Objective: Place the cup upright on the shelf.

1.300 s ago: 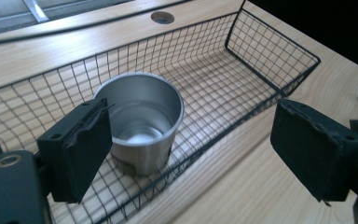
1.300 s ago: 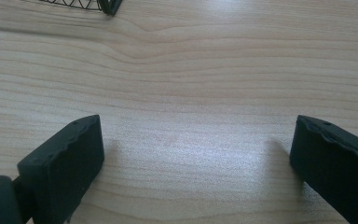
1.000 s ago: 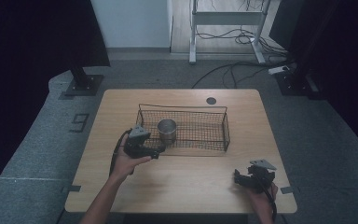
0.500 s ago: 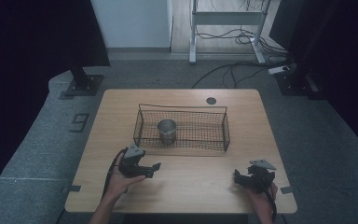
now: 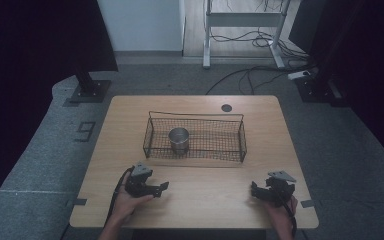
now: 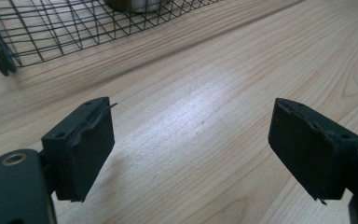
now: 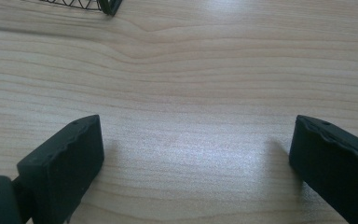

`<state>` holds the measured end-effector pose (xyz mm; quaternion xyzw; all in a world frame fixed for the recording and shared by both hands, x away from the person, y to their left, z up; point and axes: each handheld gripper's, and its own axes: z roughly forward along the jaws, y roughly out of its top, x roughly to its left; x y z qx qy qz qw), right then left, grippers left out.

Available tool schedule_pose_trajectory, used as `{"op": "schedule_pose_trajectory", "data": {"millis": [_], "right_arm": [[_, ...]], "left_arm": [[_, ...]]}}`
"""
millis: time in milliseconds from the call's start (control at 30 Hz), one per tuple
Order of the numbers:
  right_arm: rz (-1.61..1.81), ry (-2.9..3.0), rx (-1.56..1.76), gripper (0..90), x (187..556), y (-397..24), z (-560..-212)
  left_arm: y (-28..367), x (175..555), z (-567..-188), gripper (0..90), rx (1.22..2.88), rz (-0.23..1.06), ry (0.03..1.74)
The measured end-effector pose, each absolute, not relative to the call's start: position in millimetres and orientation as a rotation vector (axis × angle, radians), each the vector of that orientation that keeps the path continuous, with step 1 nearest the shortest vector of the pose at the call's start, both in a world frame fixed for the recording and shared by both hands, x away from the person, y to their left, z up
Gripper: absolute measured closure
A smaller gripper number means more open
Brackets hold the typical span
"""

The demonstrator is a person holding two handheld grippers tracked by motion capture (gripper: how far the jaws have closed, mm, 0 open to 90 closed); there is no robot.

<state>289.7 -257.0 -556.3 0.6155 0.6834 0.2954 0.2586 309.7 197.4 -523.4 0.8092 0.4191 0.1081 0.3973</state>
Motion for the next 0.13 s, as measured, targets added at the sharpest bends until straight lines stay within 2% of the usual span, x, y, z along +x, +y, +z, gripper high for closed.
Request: {"op": "schedule_pose_trajectory", "data": {"millis": [133], "right_arm": [[0.801, 1.853, 1.668, 3.0, 289.7, -257.0, -556.2]], "left_arm": [[199.4, 310.0, -523.4, 14.7, 2.046, 0.273, 1.062]]}}
